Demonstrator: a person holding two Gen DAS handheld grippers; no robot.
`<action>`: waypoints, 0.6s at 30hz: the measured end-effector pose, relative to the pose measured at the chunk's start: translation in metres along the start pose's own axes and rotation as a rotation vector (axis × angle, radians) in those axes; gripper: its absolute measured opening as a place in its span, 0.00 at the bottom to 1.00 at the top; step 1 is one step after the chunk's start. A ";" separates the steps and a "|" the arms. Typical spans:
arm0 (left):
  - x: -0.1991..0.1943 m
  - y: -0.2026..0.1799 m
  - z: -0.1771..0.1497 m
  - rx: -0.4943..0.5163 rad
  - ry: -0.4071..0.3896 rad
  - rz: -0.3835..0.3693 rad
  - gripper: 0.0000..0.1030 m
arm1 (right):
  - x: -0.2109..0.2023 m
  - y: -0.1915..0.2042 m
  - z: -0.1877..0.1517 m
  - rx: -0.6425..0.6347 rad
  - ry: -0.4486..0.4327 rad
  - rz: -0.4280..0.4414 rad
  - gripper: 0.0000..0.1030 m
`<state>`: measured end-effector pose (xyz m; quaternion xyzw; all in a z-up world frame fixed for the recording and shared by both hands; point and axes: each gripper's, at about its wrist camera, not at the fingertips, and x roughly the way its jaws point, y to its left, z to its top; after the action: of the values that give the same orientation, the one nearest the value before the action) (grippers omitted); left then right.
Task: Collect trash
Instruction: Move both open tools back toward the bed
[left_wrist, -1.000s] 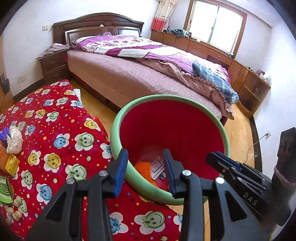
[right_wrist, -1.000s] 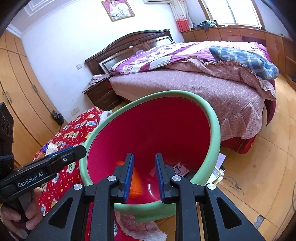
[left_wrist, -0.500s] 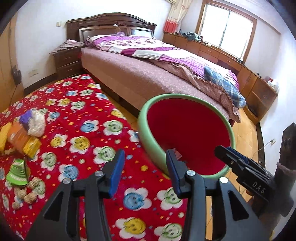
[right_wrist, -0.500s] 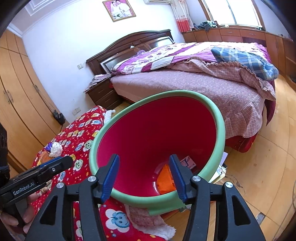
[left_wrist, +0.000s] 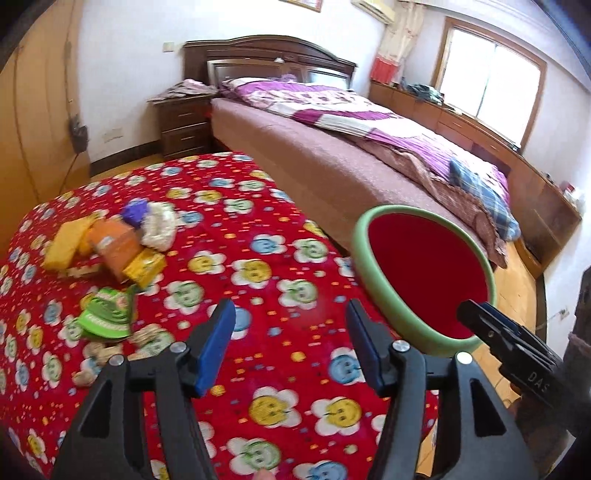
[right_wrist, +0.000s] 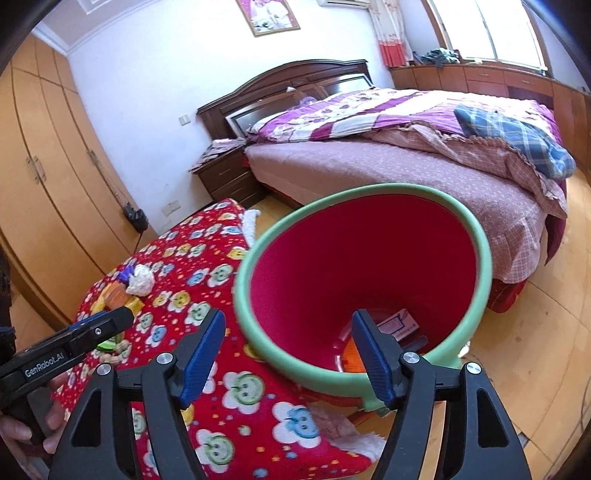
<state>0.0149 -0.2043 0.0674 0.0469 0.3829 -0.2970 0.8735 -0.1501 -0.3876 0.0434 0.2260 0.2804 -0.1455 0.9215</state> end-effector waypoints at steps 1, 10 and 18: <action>-0.002 0.005 0.000 -0.009 -0.003 0.013 0.65 | 0.000 0.003 0.000 -0.005 0.001 0.005 0.71; -0.020 0.052 0.005 -0.095 -0.033 0.106 0.71 | 0.009 0.039 0.002 -0.053 0.024 0.048 0.75; -0.034 0.106 0.007 -0.148 -0.044 0.195 0.71 | 0.029 0.078 0.002 -0.099 0.064 0.085 0.77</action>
<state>0.0599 -0.1030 0.0805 0.0129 0.3779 -0.1825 0.9076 -0.0945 -0.3258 0.0543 0.1965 0.3066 -0.0849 0.9275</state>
